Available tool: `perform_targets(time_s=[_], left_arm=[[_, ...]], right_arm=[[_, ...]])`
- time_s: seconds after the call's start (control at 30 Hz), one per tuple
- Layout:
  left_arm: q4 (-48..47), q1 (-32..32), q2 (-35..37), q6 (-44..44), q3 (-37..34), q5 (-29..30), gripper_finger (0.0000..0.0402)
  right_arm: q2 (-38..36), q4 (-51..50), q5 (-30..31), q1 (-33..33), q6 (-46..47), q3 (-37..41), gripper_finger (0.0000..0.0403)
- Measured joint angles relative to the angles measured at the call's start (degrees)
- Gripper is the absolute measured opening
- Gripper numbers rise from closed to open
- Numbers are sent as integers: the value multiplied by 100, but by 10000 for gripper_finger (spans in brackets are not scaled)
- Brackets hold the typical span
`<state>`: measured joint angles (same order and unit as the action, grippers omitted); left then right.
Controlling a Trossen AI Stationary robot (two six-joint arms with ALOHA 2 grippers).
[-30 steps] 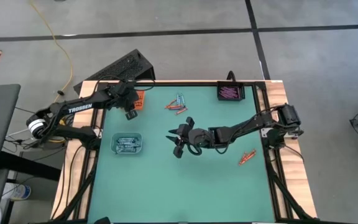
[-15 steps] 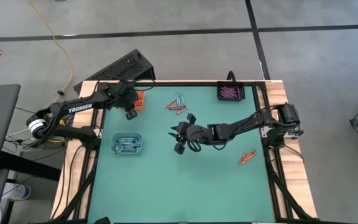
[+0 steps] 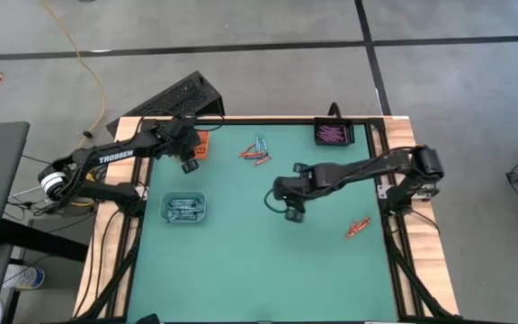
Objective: Sort crayons
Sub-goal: Put the right orange crayon into the top left orange bin
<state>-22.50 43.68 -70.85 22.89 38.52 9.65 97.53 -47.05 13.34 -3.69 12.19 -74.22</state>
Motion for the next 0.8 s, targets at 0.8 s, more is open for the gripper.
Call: perform_targets(time_s=[0.8], left_arm=[[-2, 0, 0, 1, 0, 0, 107]], right_arm=[[27, -3053, -993, -2610, 22, 964, 134]])
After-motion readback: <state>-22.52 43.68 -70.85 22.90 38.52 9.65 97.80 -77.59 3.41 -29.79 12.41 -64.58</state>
